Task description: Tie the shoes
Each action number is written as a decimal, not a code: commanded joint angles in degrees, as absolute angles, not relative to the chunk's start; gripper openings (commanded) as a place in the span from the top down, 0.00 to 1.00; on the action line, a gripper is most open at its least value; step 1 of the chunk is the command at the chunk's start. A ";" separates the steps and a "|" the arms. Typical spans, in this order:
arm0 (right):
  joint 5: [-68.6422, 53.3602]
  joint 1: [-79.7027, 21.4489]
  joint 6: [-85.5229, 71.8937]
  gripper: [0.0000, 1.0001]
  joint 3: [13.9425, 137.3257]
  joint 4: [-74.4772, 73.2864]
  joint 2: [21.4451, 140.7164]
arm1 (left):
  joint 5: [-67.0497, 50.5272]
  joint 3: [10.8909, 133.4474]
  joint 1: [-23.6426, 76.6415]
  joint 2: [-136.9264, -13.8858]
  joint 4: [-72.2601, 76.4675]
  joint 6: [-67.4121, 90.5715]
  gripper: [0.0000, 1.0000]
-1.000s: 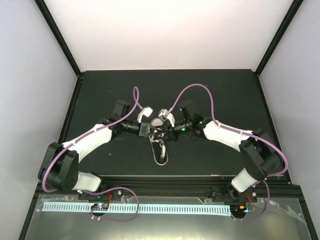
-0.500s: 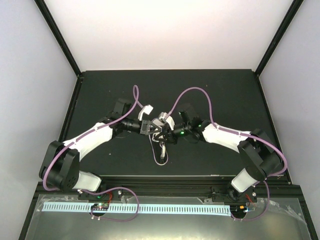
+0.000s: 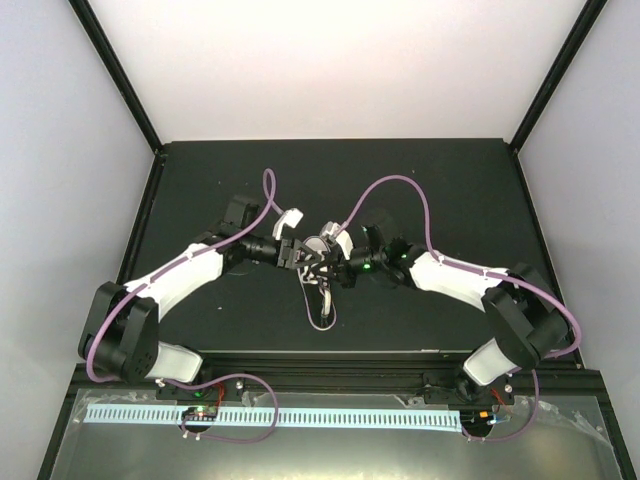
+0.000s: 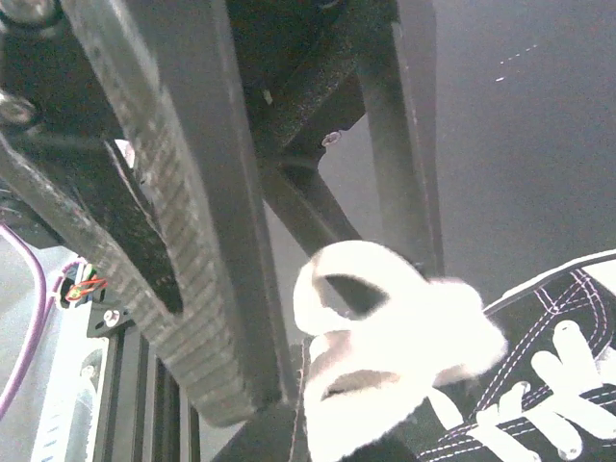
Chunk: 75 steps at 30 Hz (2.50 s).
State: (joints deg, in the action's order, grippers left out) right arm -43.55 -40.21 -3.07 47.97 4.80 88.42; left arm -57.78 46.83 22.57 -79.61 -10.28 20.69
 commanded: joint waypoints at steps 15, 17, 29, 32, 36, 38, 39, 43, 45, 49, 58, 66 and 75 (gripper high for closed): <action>-43.25 -39.75 -7.41 0.98 48.62 5.30 86.74 | -29.96 37.71 26.00 -57.49 -7.40 10.99 0.39; -43.08 -39.57 -8.05 0.98 49.03 4.72 86.67 | -30.14 31.84 28.20 -54.43 1.47 11.84 0.48; -45.24 -38.91 -11.13 0.98 49.39 5.77 87.20 | -19.17 24.04 38.58 -60.47 13.81 4.45 0.63; -45.60 -38.87 -11.27 0.98 49.55 5.79 87.10 | -13.85 24.44 39.91 -62.84 14.56 2.96 0.68; -46.12 -38.87 -11.23 0.98 49.74 5.63 87.10 | -8.42 25.01 40.96 -64.09 14.46 1.58 0.70; -46.22 -38.90 -11.17 0.98 49.83 5.62 87.23 | -5.92 24.92 41.45 -63.68 14.65 1.56 0.69; -46.26 -38.89 -11.21 0.98 49.94 5.59 87.26 | -4.93 24.77 41.67 -63.40 14.73 1.72 0.69; -46.79 -38.92 -11.16 0.98 50.31 5.47 87.58 | -5.31 24.47 41.92 -63.34 15.90 1.99 0.64; -46.84 -38.93 -11.09 0.98 50.51 5.27 87.71 | -7.22 24.83 41.95 -64.49 16.27 2.02 0.64; -46.69 -38.91 -10.94 0.99 50.65 4.91 87.51 | -8.97 26.05 42.01 -67.01 16.36 3.24 0.66; -46.52 -38.88 -10.74 0.98 50.30 4.49 87.37 | -9.44 26.67 42.01 -67.31 17.53 5.43 0.85; -44.12 -38.72 -9.49 0.96 50.06 2.14 86.57 | -8.07 26.29 41.90 -62.74 13.14 5.98 0.99; -43.01 -38.19 -10.09 0.62 46.03 3.42 85.58 | -8.77 27.74 41.57 -59.56 3.08 6.14 0.98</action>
State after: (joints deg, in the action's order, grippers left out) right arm -44.07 -38.57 -10.20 47.97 2.57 87.46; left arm -8.56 24.99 41.71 -60.58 8.69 5.43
